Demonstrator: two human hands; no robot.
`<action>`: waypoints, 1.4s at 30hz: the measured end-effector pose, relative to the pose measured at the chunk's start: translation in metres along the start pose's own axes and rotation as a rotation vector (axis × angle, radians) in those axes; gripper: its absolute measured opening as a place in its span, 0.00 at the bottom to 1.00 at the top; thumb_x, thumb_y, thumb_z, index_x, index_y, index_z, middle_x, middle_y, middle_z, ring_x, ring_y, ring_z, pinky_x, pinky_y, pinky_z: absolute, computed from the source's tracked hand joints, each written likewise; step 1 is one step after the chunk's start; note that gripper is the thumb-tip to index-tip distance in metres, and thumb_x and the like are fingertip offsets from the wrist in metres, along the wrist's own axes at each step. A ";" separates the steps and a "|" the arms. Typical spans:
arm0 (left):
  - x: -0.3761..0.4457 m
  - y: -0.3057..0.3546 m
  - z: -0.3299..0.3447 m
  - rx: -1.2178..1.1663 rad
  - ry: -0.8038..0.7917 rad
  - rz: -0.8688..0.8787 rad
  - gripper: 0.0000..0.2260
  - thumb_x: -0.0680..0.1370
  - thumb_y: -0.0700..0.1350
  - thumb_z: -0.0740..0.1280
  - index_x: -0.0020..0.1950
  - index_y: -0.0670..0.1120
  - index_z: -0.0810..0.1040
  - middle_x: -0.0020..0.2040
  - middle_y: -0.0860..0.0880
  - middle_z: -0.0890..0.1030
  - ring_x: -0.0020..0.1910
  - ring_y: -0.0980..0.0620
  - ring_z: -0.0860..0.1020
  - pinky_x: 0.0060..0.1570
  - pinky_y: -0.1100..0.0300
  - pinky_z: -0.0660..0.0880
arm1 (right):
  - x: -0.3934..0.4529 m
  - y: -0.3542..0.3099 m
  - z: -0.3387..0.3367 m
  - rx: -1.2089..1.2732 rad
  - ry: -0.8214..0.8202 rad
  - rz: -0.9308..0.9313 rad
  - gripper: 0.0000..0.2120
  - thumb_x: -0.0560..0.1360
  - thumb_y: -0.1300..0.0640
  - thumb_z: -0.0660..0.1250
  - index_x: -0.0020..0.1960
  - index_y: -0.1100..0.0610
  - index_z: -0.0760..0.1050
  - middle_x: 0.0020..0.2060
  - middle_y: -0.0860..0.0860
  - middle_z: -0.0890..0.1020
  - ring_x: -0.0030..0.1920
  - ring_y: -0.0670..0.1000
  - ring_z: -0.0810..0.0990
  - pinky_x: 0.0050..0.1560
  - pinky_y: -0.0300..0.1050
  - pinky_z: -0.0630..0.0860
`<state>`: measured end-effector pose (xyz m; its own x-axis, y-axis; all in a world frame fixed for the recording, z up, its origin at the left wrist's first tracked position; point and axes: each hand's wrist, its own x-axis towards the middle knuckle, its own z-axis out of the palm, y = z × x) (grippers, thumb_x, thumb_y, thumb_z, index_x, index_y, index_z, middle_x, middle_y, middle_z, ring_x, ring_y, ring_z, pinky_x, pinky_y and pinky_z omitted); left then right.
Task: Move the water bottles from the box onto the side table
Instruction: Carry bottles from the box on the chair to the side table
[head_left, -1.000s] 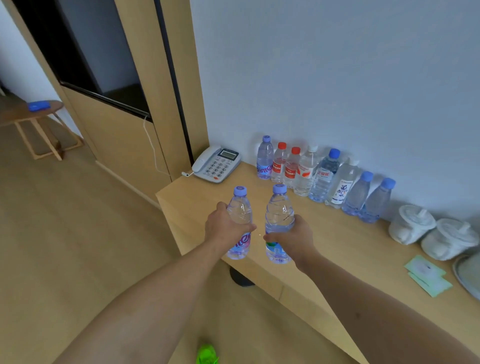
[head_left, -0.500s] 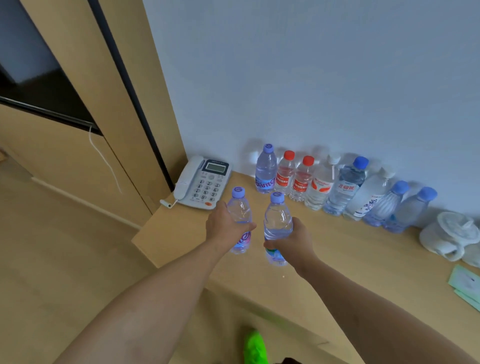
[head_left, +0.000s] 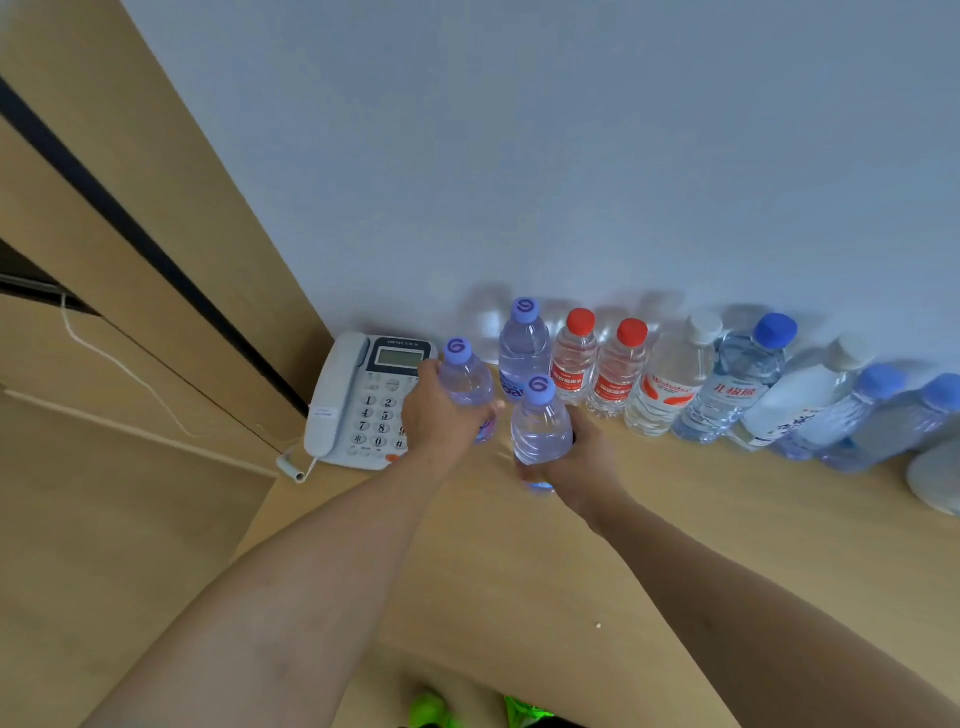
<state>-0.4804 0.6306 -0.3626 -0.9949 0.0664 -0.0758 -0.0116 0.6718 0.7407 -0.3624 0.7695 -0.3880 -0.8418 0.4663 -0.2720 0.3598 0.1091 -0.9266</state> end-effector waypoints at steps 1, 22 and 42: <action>0.006 0.002 0.001 -0.012 -0.001 -0.003 0.31 0.58 0.56 0.83 0.51 0.53 0.68 0.43 0.59 0.76 0.43 0.50 0.77 0.36 0.59 0.66 | 0.003 0.000 0.003 0.007 0.005 -0.002 0.28 0.55 0.59 0.80 0.49 0.39 0.76 0.42 0.38 0.83 0.42 0.45 0.83 0.35 0.41 0.82; 0.095 0.016 -0.039 -0.066 -0.315 0.390 0.20 0.66 0.55 0.81 0.53 0.48 0.81 0.49 0.51 0.82 0.47 0.49 0.79 0.51 0.54 0.77 | -0.005 -0.034 0.041 -0.106 0.327 -0.115 0.30 0.53 0.48 0.79 0.54 0.42 0.77 0.49 0.42 0.80 0.48 0.42 0.79 0.50 0.48 0.79; 0.113 0.030 -0.036 0.003 -0.312 0.296 0.25 0.66 0.58 0.79 0.49 0.45 0.72 0.42 0.55 0.74 0.44 0.49 0.75 0.44 0.56 0.73 | 0.000 -0.062 0.043 -0.193 0.182 -0.078 0.27 0.62 0.57 0.80 0.59 0.47 0.76 0.49 0.45 0.83 0.51 0.49 0.81 0.53 0.51 0.80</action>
<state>-0.5963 0.6319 -0.3245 -0.8774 0.4762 -0.0590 0.2703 0.5921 0.7591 -0.4020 0.7248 -0.3413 -0.7900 0.5982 -0.1343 0.3814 0.3081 -0.8715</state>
